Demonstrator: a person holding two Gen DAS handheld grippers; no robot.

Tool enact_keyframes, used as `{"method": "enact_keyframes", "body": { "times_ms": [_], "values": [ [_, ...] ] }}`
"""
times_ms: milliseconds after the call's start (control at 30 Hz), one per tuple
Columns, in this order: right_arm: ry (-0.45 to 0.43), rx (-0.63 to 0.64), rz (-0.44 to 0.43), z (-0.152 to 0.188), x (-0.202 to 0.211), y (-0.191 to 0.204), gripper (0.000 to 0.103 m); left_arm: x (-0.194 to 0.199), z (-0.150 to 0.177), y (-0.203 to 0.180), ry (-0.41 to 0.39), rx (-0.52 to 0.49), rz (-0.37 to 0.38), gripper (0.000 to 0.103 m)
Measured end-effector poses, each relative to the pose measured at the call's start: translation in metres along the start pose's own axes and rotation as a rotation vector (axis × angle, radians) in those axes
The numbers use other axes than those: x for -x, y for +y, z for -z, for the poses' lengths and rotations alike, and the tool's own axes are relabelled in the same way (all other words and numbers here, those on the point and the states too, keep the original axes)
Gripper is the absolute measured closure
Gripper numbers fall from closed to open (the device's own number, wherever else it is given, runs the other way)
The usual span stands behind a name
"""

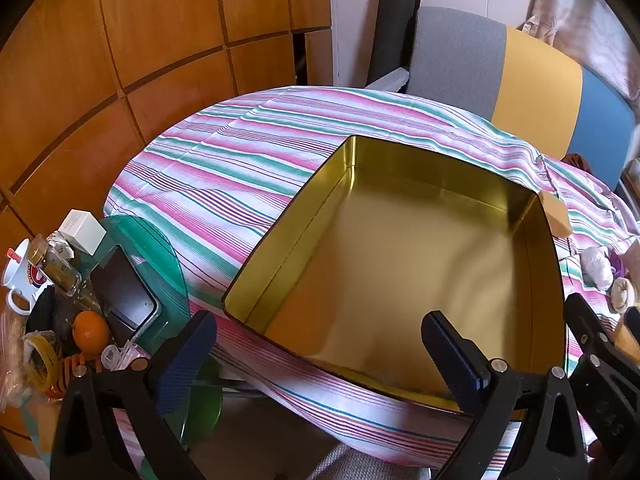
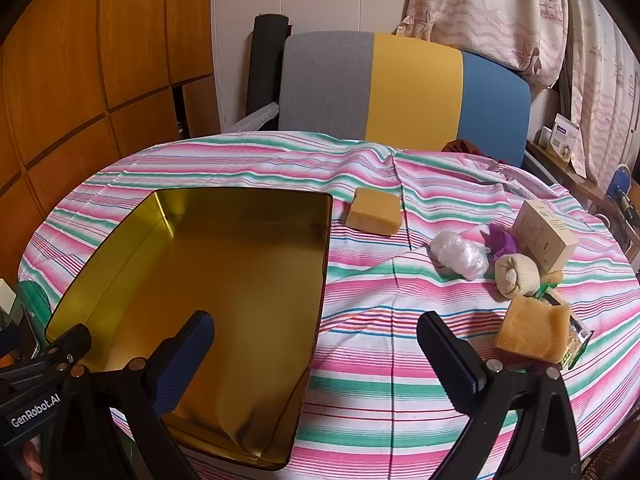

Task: Organize objects
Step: 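Move both tools from the gold tray toward the pile of items, then grasp the purple snack packet with the right tool while the left tool grasps the yellow sponge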

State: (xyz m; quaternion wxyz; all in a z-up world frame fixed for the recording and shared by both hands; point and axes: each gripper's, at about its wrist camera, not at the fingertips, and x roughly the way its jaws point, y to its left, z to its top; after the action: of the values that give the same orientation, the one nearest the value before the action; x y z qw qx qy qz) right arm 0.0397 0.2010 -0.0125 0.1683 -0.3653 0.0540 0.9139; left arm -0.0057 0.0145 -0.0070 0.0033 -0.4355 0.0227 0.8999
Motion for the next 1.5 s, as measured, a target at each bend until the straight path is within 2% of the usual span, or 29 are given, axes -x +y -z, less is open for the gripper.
{"method": "enact_keyframes", "body": {
  "times_ms": [400,633,733,800,933,1067,1200,1233,1267,1300,1333,1500],
  "values": [
    [-0.018,0.0,0.012,0.002,0.013,-0.018,0.0,0.006,0.004,-0.011,-0.01,-0.028,0.012,0.0],
    [-0.066,-0.029,0.027,0.014,0.026,-0.056,0.0,0.011,0.016,-0.033,-0.013,-0.078,0.074,0.0],
    [-0.099,-0.074,0.016,0.023,0.032,-0.078,0.0,0.014,0.024,-0.049,-0.015,-0.131,0.104,0.0],
    [-0.128,-0.103,0.046,0.032,0.036,-0.096,0.0,0.017,0.031,-0.063,-0.02,-0.185,0.118,0.0],
    [-0.077,-0.139,0.125,0.046,0.035,-0.131,0.0,0.022,0.042,-0.083,-0.012,-0.256,0.172,0.0],
    [-0.007,-0.253,0.126,0.068,0.031,-0.179,0.001,0.027,0.053,-0.102,0.019,-0.312,0.238,0.0],
    [0.041,-0.331,0.13,0.091,0.025,-0.214,0.006,0.032,0.063,-0.116,0.031,-0.337,0.308,0.0],
    [0.047,-0.339,0.125,0.094,0.023,-0.218,0.007,0.034,0.065,-0.119,0.032,-0.342,0.321,0.0],
    [0.049,-0.347,0.115,0.098,0.022,-0.221,0.011,0.036,0.068,-0.123,0.037,-0.346,0.339,0.0],
    [0.046,-0.352,0.101,0.101,0.019,-0.226,0.019,0.037,0.07,-0.126,0.043,-0.349,0.353,0.0],
    [0.045,-0.352,0.093,0.101,0.017,-0.228,0.022,0.038,0.072,-0.129,0.052,-0.352,0.366,0.0],
    [0.042,-0.32,0.05,0.1,0.003,-0.227,0.023,0.043,0.078,-0.141,0.066,-0.377,0.399,0.0]
  ]
}}
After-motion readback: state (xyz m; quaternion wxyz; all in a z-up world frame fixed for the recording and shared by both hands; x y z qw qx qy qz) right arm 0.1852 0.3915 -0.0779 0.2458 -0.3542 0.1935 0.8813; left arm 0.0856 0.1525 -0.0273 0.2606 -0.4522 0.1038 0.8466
